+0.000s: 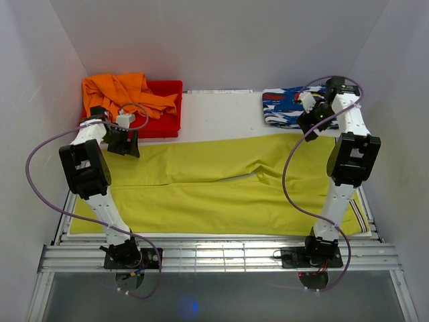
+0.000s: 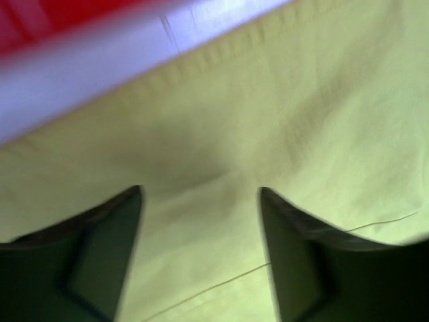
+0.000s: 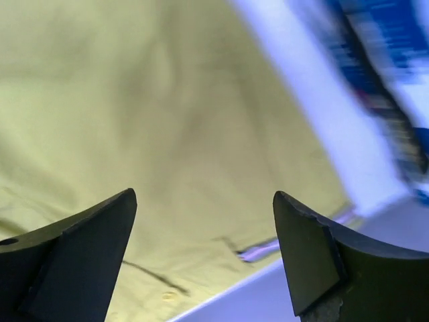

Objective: Fold and stack the trousers
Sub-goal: Flatten the trousers out

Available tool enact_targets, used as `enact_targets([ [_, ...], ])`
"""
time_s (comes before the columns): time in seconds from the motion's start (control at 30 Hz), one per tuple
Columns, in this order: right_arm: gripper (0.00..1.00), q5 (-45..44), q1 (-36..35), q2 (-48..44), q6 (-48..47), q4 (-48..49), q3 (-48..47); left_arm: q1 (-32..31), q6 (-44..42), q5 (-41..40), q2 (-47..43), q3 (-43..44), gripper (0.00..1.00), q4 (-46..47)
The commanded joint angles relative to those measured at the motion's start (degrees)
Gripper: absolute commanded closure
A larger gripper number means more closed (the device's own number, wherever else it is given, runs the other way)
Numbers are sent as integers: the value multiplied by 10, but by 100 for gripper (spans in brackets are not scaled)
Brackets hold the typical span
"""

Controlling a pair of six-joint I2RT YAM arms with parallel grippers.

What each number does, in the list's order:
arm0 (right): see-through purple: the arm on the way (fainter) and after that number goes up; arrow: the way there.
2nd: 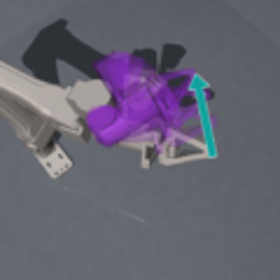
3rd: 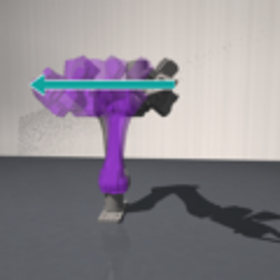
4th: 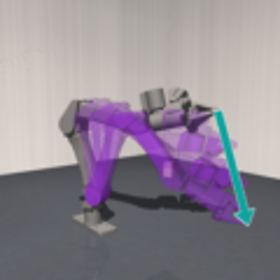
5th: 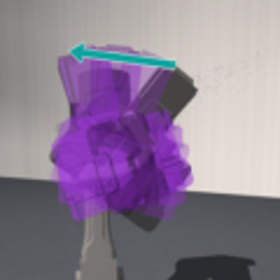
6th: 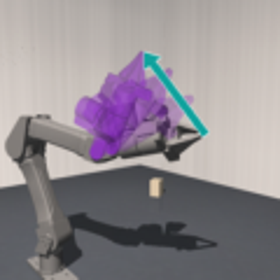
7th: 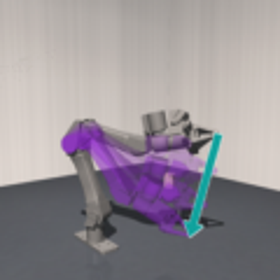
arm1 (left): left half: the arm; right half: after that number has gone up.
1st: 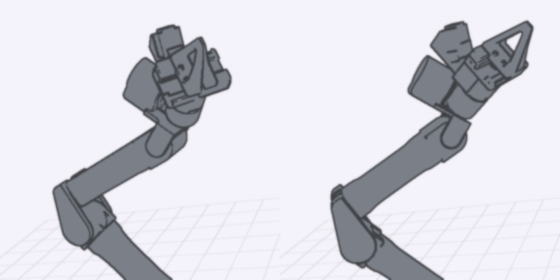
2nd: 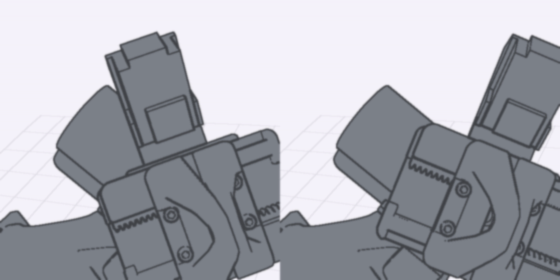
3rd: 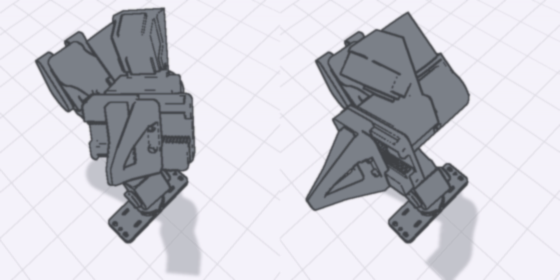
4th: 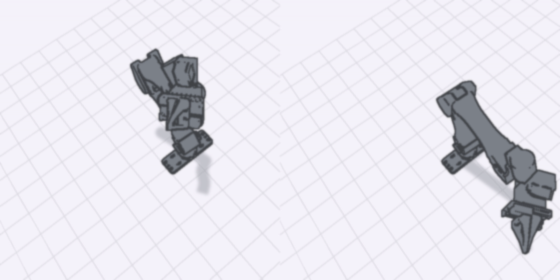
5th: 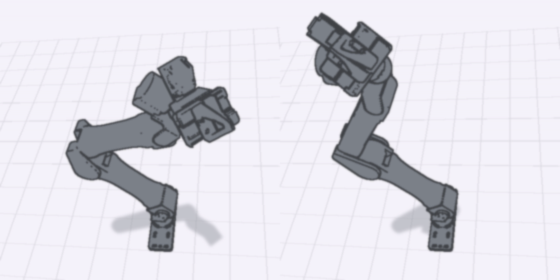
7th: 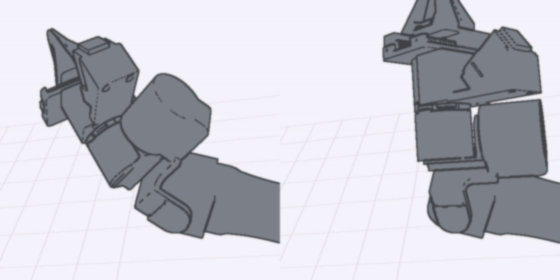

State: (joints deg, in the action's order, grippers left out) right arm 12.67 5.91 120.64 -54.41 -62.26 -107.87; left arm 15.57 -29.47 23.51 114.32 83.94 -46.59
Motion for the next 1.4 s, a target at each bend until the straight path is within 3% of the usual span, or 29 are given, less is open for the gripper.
enact_targets([
  [0.0, 12, -11, 57, 45, -72, -76, -139, 4, -5, 48, 6, 106, 12, -61],
  [0.03, 16, -14, 65, 59, -86, -95, -165, 5, -1, 59, 8, 122, 2, -62],
  [0.1, 19, -28, 82, 93, -111, -102, -203, 4, 13, 83, 20, 165, 2, -62],
  [0.2, 21, -23, 99, 102, -127, -65, -185, 5, 42, 102, 46, 219, 2, -67],
  [0.5, 27, 31, 134, 156, -47, 104, -153, 4, 84, 73, 104, 343, 2, -123],
  [0.8, 30, 74, 134, 226, -62, 67, -132, 5, 80, 32, 114, 380, 2, -156],
  [0.87, 36, 73, 135, 237, -87, 42, -125, 5, 86, 33, 115, 384, 2, -157],
  [0.9, 45, 73, 135, 239, -93, 30, -125, 6, 89, 35, 119, 385, 2, -158],
  [0.97, 53, 74, 134, 244, -113, 0, -124, 9, 96, 41, 122, 390, 3, -157],
  [1.13, 92, 59, 133, 231, -152, -33, -101, 18, 101, 49, 144, 420, 8, -156],
  [1.27, 92, 63, 135, 195, -150, -20, -103, 25, 88, 48, 166, 458, 17, -152],
  [1.37, 92, 72, 131, 168, -141, -19, -122, 37, 65, 42, 179, 481, 31, -134],
])
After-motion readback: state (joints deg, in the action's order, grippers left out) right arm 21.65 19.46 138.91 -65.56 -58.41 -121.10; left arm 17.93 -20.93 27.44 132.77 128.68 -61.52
